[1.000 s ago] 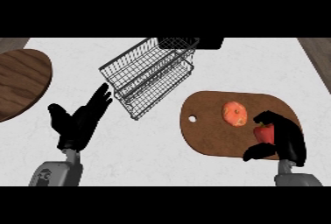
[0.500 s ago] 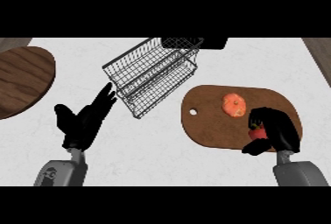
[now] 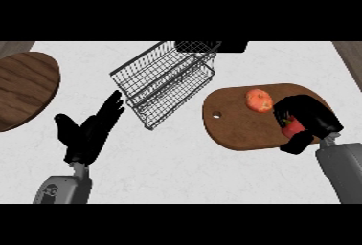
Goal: Pick the bell pepper from the cutting board and place it in the tiered basket
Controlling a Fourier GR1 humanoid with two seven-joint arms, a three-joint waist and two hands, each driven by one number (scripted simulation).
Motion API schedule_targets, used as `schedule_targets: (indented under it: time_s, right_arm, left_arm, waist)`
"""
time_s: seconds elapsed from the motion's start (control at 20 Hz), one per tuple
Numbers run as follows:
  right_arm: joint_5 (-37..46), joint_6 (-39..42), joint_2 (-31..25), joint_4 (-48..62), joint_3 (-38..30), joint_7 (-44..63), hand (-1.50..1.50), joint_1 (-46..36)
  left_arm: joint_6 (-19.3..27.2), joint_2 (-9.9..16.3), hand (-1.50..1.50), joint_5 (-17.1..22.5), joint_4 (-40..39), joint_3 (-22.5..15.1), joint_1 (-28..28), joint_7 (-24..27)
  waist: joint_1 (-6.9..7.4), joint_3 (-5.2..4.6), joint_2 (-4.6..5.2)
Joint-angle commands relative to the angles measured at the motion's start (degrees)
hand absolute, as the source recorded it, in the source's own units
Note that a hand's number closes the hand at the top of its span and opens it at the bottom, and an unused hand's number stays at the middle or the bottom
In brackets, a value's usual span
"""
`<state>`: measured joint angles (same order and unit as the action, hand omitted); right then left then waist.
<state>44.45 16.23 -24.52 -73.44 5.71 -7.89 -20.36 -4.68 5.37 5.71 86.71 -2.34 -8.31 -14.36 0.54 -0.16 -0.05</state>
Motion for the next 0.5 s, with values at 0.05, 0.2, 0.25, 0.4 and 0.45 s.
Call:
schedule_targets:
  time_s: [0.05,0.2,0.25,0.4,0.45]
  right_arm:
    - [-10.28,7.20,0.41,-9.68,-6.29,0.65,1.50,1.81]
    - [-17.39,13.47,-1.59,-14.17,-12.00,2.56,1.50,-3.53]
    - [-18.54,14.28,-1.61,-16.05,-13.35,5.03,1.50,-5.56]
    - [-24.79,18.29,-3.72,-20.04,-18.75,8.22,1.50,-8.78]
    - [-23.92,17.39,-2.94,-20.83,-17.86,9.13,1.50,-9.14]
  left_arm:
    - [0.15,0.54,0.00,0.21,-1.13,1.58,0.23,0.67]
    - [0.31,0.35,0.00,0.20,-4.35,2.45,-3.11,1.32]
    - [1.80,-1.63,0.00,-1.30,-0.56,-0.62,-0.44,-0.62]
    - [-0.04,0.72,0.00,0.22,-1.02,1.71,-0.99,-0.71]
    - [0.12,0.06,0.00,0.45,-4.00,2.56,-2.55,1.00]
  waist:
    - [-1.44,0.12,-0.23]
    - [-2.00,0.08,-0.18]
    - [-1.50,0.11,-0.34]
    - [-1.45,0.09,-0.27]
    - [-1.13,0.11,-0.07]
